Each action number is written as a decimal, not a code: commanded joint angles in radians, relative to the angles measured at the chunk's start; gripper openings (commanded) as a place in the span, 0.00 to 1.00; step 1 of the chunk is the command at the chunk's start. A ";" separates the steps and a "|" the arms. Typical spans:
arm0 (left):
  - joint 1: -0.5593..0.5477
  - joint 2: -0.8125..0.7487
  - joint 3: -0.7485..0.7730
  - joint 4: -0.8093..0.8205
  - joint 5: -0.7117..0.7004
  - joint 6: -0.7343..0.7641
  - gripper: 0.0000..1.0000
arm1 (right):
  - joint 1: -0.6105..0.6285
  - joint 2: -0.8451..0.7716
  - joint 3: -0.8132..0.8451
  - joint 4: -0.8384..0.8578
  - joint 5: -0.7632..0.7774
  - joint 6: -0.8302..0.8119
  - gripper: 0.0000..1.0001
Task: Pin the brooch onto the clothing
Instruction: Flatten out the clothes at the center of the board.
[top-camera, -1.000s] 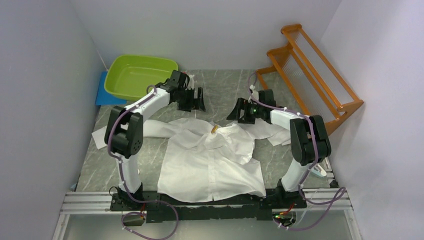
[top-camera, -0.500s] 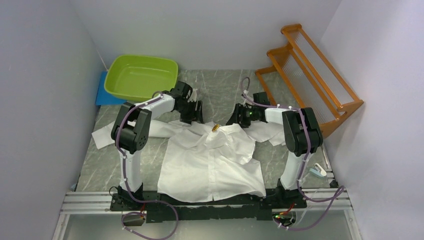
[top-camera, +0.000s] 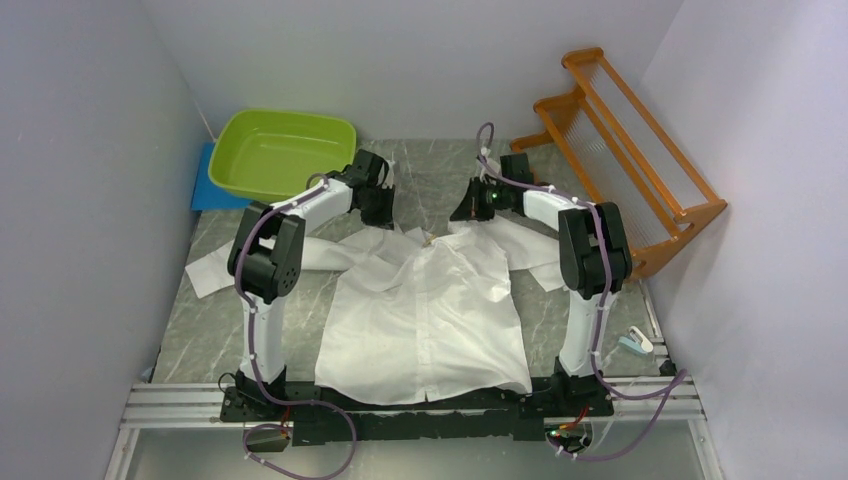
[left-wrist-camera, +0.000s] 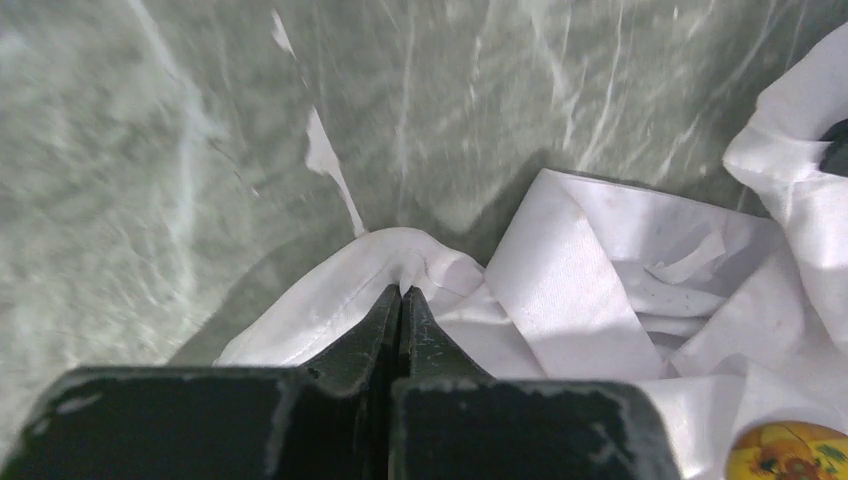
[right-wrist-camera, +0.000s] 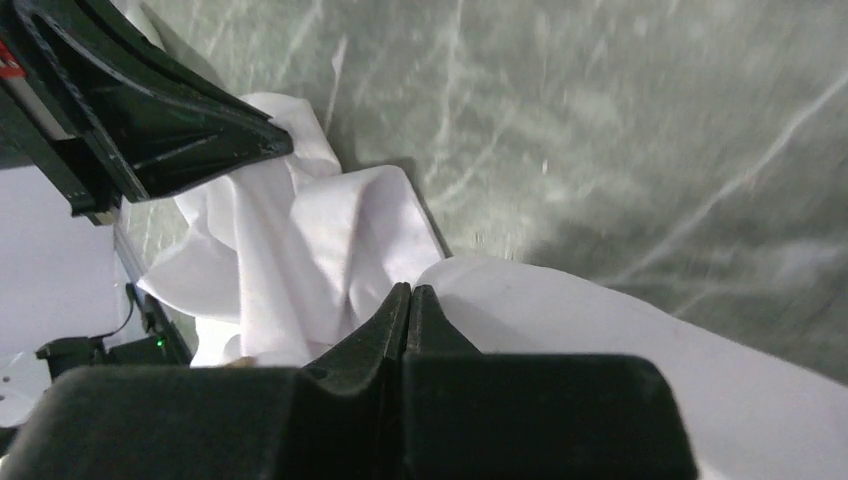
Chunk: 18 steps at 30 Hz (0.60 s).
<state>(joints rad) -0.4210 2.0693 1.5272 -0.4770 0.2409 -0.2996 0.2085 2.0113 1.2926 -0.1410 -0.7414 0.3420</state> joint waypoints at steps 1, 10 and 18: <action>0.011 -0.004 0.093 0.046 -0.118 0.025 0.03 | 0.000 0.021 0.162 -0.033 0.039 -0.039 0.00; 0.032 -0.054 0.115 0.179 -0.239 0.073 0.03 | -0.007 -0.002 0.202 0.105 0.072 -0.028 0.00; 0.035 -0.126 0.054 0.336 -0.394 0.122 0.03 | -0.030 -0.083 0.065 0.351 0.102 0.018 0.00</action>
<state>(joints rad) -0.3893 2.0426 1.5894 -0.2722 -0.0360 -0.2207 0.2005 2.0197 1.4174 0.0193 -0.6682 0.3305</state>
